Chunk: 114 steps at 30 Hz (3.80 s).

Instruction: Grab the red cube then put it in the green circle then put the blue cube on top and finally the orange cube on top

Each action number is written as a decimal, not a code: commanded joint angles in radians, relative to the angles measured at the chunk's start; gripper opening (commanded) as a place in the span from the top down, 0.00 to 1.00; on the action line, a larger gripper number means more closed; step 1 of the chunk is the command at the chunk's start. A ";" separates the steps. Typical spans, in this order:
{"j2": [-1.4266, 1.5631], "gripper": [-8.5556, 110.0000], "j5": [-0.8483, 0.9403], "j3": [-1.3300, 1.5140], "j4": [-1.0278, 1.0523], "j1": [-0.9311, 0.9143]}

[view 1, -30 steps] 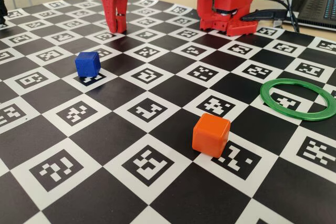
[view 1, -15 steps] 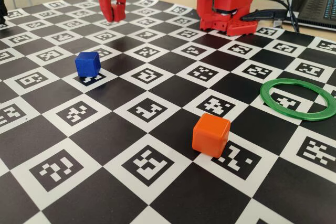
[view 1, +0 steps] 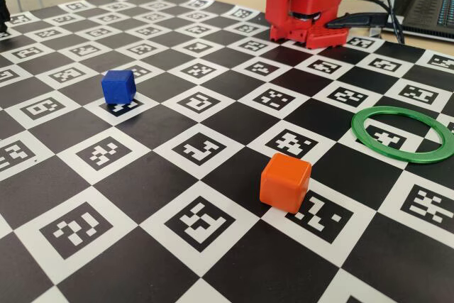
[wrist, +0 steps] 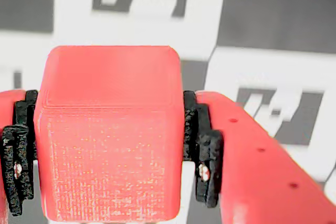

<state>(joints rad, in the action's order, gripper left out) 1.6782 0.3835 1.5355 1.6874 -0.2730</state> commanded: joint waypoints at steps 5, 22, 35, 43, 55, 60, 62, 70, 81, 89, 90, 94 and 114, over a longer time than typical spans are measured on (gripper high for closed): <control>0.032 0.89 -0.376 -0.143 0.005 0.362; -0.181 0.89 -0.865 -0.362 -0.006 0.902; -0.270 0.89 -1.045 -0.405 -0.118 1.055; -0.278 0.89 -1.112 -0.419 -0.138 1.074; -0.219 0.89 -1.127 -0.230 -0.261 1.078; -0.232 0.89 -1.127 -0.153 -0.313 1.094; -0.233 0.89 -1.132 -0.115 -0.339 1.101; -0.259 0.89 -1.129 -0.014 -0.442 1.138; -0.295 0.89 -1.146 0.097 -0.568 1.111; -0.337 0.89 -1.180 0.101 -0.591 1.131; -0.345 0.89 -1.184 0.101 -0.591 1.132; -0.362 0.89 -1.201 0.103 -0.601 1.141; -0.367 0.89 -1.203 0.104 -0.606 1.149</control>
<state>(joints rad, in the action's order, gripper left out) 1.2824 -0.8237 1.6475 1.0769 0.8882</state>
